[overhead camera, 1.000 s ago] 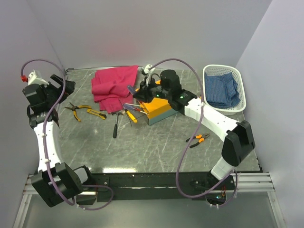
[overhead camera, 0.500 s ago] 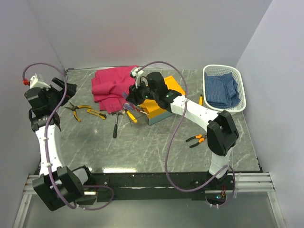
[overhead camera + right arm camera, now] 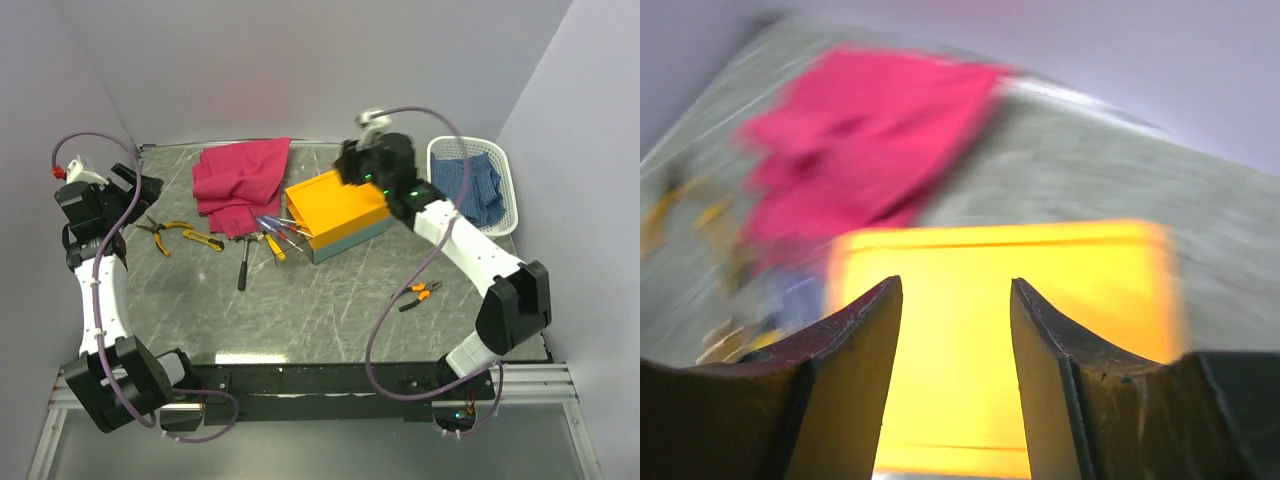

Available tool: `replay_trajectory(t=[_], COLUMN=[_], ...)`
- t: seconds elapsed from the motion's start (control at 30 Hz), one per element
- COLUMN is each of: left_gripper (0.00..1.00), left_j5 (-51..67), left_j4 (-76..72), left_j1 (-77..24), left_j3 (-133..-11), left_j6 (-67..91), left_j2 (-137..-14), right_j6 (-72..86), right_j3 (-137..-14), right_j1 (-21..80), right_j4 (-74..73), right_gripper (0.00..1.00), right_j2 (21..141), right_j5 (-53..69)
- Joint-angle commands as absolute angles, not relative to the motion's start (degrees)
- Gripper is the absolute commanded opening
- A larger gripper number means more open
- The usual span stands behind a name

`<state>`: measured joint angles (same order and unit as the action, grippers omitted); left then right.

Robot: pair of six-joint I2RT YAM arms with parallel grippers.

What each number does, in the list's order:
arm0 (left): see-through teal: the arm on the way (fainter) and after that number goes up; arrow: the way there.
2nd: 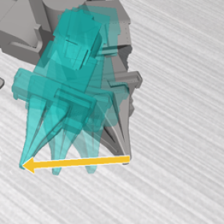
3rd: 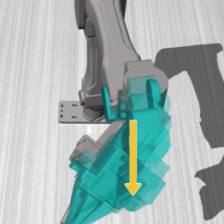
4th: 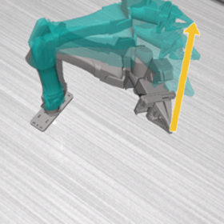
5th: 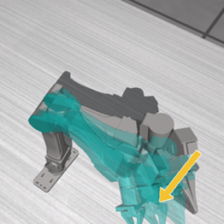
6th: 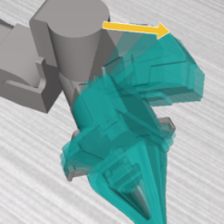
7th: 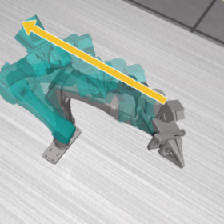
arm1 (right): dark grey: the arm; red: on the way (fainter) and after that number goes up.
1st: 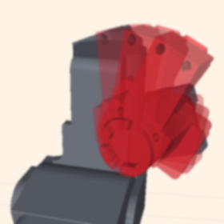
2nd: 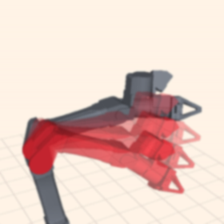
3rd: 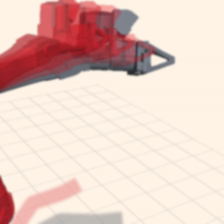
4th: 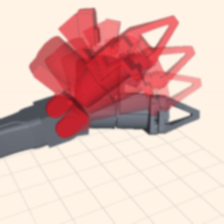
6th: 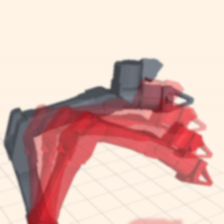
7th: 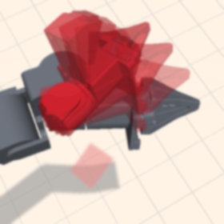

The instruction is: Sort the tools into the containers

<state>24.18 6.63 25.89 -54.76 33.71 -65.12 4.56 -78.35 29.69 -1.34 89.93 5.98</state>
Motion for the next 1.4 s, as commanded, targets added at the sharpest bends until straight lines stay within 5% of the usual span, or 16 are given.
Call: replay_trajectory(t=[0.0, 0.3, 0.83, 1.1, 1.37], left_gripper=[0.93, 0.94, 0.94, 0.95, 0.95], left_j5=[24.78, 23.91, 22.76, 23.2, 24.34], left_j4=[3.78, 4.57, 5.8, 4.05, 0.44], left_j1=[25.75, 25.66, 26.37, 26.46, 26.46], left_j3=[-57.92, -58.36, -55.99, -55.37, -52.3], left_j6=[33.66, 32.78, 30.76, 31.38, 34.19], left_j2=[-66.0, -67.24, -66.97, -67.94, -68.2], right_j6=[12.47, 11.61, 7.48, 4.04, 5.71], right_j3=[-74.8, -70.84, -83.05, -84.2, -84.38], right_j1=[18.32, 11.51, 10.02, 10.46, 10.9], right_j4=[-6.31, -5.81, -11.76, -20.11, -22.33], right_gripper=[0.52, 0.46, 0.41, 0.52, 0.53], right_j2=[90.25, 95.88, 112.05, 113.64, 114.87], right_j5=[-7.92, -10.8, -21.08, -27.68, -31.2])
